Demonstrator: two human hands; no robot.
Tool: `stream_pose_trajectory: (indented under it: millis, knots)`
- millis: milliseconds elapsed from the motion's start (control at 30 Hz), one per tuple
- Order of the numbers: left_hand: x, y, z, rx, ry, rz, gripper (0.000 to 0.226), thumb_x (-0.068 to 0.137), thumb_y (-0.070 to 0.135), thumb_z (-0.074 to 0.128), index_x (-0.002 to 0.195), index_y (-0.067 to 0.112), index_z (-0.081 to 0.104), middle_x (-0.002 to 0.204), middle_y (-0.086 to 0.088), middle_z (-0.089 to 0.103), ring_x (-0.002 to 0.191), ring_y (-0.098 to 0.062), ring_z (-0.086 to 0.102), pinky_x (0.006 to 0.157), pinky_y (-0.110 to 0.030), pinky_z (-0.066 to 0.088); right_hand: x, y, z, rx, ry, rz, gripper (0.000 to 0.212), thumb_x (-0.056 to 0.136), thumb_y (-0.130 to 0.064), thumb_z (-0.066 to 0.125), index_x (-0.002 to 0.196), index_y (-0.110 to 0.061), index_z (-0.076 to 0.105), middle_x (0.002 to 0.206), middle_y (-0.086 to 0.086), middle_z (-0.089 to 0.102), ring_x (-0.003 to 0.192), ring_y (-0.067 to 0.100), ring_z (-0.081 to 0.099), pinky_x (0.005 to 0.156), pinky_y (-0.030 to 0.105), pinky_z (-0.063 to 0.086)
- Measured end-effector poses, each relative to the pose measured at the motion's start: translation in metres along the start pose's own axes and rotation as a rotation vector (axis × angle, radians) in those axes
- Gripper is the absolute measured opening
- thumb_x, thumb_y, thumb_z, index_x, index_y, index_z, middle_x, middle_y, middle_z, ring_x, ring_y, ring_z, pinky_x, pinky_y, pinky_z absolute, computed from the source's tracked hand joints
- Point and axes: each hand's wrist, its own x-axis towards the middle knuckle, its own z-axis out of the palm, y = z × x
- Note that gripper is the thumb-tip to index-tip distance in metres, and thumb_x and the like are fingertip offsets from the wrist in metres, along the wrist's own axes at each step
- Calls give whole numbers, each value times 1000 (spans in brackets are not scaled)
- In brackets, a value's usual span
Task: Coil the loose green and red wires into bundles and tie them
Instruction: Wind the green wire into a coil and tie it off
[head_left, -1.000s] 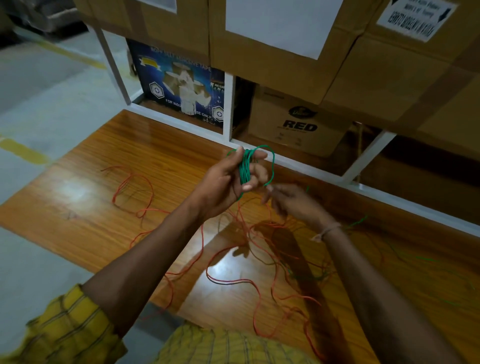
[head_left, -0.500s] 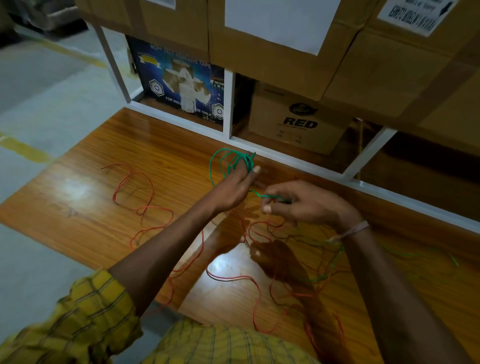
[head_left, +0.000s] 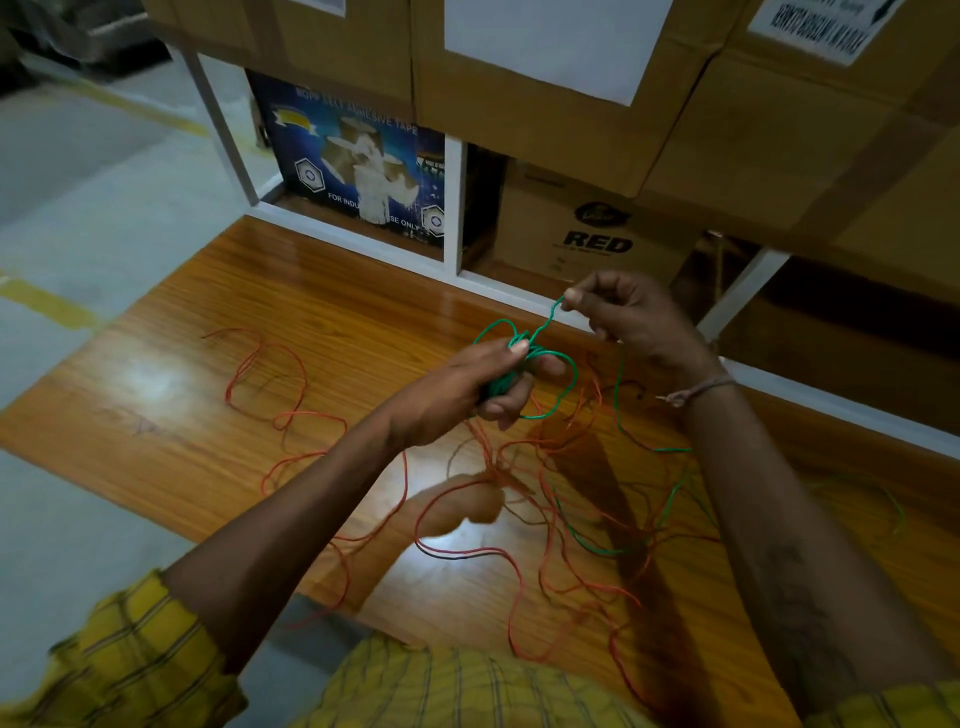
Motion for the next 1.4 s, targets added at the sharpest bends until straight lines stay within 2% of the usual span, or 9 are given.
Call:
stream_pose_trajectory:
  millis: [100,267,467,567,633,867,1000,1300,1400]
  knots:
    - [0,4,-2,-156,-11,25,62,117,35,22,141,-15,50,63,-5,33,56,-26,16,65,-29,42,2,19,17,-42,26,33,16,100,-29,71,90,-16,74,69,-17,66,63,-5,53,65,21,42]
    - [1,18,-7,-405,2,102,70,115,47,11,145,-5,47,72,-6,49,50,-13,39,80,-38,47,-16,44,43,-104,-54,166,35,105,-38,61,97,-6,74,78,13,65,65,20,59,59,37,43]
    - [14,25,-24,-557,162,164,94,104,71,9,159,-4,22,142,-33,58,125,-50,65,115,-49,48,-51,28,68,-220,-402,321,31,111,-42,47,114,-24,73,72,6,66,49,16,58,48,29,45]
    - [23,25,-24,-394,346,139,91,97,77,12,144,7,48,153,-33,52,135,-53,57,129,-55,29,-63,7,66,-307,-558,282,28,109,-42,51,120,-22,68,71,5,72,49,19,65,50,31,51]
    - [26,24,-22,-23,544,63,75,90,80,12,124,34,61,153,-26,56,133,-40,61,129,-51,27,-66,-5,59,-315,-603,264,18,108,-33,58,121,-25,68,70,4,72,52,20,65,54,34,54]
    - [17,1,-21,475,352,-186,87,104,71,-3,112,20,67,95,-8,69,88,-20,64,94,-45,50,-56,-57,10,-169,-468,55,15,104,-21,65,102,-8,73,63,9,59,50,19,50,43,24,39]
    - [10,-1,-19,428,166,-230,113,95,80,-6,110,-9,63,91,-31,59,72,-22,47,73,-39,41,-33,-55,-16,-51,-262,-59,16,104,-15,64,95,-4,70,63,7,51,52,13,44,48,25,34]
    - [0,28,-11,-116,-173,-38,117,93,76,-9,145,-16,42,73,-9,49,49,-19,21,71,-36,46,17,18,8,-64,45,-4,17,101,-17,69,85,-17,66,60,-17,59,53,-5,49,55,14,38]
    - [0,34,-14,-289,-125,46,119,93,77,-10,149,-19,33,76,-9,51,49,-19,21,75,-39,45,5,42,31,-7,14,100,26,105,-25,64,99,-1,69,71,1,59,53,0,47,51,19,39]
